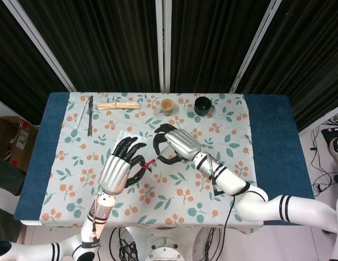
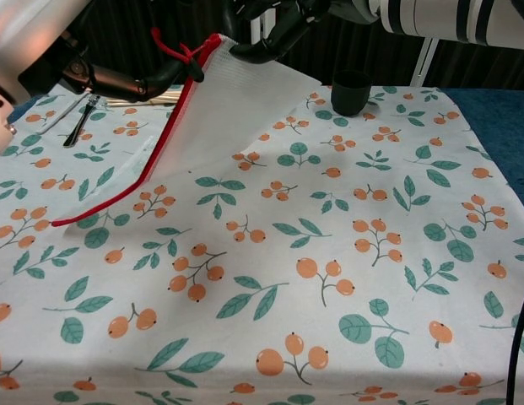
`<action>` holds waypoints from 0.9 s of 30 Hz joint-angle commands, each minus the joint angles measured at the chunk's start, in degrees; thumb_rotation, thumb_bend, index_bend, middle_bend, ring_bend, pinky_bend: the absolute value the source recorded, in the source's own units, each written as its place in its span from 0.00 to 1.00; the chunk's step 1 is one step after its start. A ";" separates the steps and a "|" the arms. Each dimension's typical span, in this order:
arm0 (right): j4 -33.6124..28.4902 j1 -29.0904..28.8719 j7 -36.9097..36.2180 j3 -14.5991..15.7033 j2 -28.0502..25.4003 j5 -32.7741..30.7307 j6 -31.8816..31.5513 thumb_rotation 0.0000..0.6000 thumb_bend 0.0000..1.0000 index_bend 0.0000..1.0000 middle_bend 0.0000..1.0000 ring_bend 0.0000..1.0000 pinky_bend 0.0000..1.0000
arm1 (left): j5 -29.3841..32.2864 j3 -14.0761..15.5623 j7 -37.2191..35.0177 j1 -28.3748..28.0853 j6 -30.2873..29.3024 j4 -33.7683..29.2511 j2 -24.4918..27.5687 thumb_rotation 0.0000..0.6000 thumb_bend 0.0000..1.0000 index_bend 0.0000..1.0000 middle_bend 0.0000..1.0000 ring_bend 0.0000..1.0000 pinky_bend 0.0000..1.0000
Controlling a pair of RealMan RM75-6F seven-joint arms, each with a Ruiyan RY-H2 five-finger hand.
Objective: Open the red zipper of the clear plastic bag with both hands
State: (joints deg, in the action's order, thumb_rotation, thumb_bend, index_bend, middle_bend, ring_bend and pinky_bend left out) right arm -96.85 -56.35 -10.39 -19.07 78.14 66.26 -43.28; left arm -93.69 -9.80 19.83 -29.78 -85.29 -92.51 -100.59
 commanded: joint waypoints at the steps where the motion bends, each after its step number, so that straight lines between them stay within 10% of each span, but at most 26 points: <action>1: -0.63 -0.06 0.39 -0.50 -0.56 -0.94 -0.33 1.00 0.46 0.79 0.40 0.17 0.10 | 0.27 -0.19 -0.35 0.25 -0.26 0.21 -0.16 1.00 0.35 0.66 0.27 0.15 0.17; 27: -0.90 1.87 -3.21 -2.33 -1.37 -0.51 -4.51 1.00 0.48 0.81 0.41 0.18 0.10 | 2.97 -0.52 -3.57 1.00 1.09 2.68 -1.22 1.00 0.35 0.66 0.27 0.15 0.17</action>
State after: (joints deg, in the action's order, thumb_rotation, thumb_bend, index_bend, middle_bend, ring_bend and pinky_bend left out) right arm -97.81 -54.58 -13.51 -21.31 76.74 65.64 -47.65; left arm -90.79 -10.38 16.38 -28.81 -84.29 -89.88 -101.76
